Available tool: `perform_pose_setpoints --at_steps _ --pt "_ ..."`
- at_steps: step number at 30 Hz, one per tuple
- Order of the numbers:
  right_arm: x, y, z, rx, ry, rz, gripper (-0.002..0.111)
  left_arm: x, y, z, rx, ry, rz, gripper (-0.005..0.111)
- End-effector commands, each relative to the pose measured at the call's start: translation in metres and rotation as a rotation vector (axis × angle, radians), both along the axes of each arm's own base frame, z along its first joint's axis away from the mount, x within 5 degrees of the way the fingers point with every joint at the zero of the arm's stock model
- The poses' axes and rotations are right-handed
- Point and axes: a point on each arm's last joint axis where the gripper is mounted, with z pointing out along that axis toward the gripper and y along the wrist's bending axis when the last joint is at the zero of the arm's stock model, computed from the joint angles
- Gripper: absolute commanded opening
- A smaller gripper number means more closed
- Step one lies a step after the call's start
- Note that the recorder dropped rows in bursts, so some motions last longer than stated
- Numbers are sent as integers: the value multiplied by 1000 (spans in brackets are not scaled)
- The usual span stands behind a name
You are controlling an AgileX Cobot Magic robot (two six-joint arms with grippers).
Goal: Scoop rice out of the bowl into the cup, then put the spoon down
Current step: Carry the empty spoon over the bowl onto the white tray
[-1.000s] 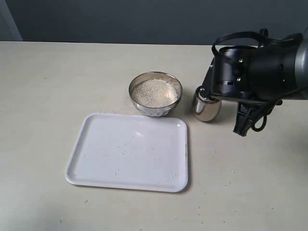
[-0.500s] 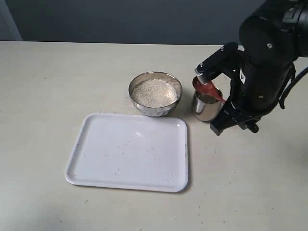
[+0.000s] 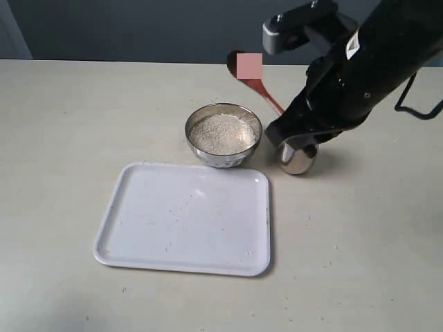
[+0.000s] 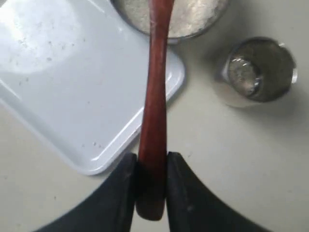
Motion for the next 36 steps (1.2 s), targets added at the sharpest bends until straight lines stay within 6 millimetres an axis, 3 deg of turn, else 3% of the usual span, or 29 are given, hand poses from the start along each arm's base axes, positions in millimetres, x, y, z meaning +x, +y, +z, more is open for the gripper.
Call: perform_pose_setpoints --at_steps 1,5,11,15,21,25,32,36 --pt "1 5 -7 20 39 16 -1 0 0 2 -4 -10 -3 1" --pt "6 8 16 113 -72 6 -1 0 0 2 -4 -10 -3 1" --pt "12 14 -19 16 62 7 -1 0 0 2 -4 -10 -3 1" --pt "3 25 -23 78 163 46 -1 0 0 2 -4 -10 -3 1" --pt "-12 43 -27 83 166 218 -1 0 0 2 -4 -10 -3 1" --pt "-14 56 -49 40 214 300 3 0 0 2 -4 -10 -3 1" --pt "-17 78 -105 -47 344 334 35 0 0 2 -4 -10 -3 1" --pt "-15 81 -124 -74 388 323 36 0 0 2 -4 -10 -3 1"
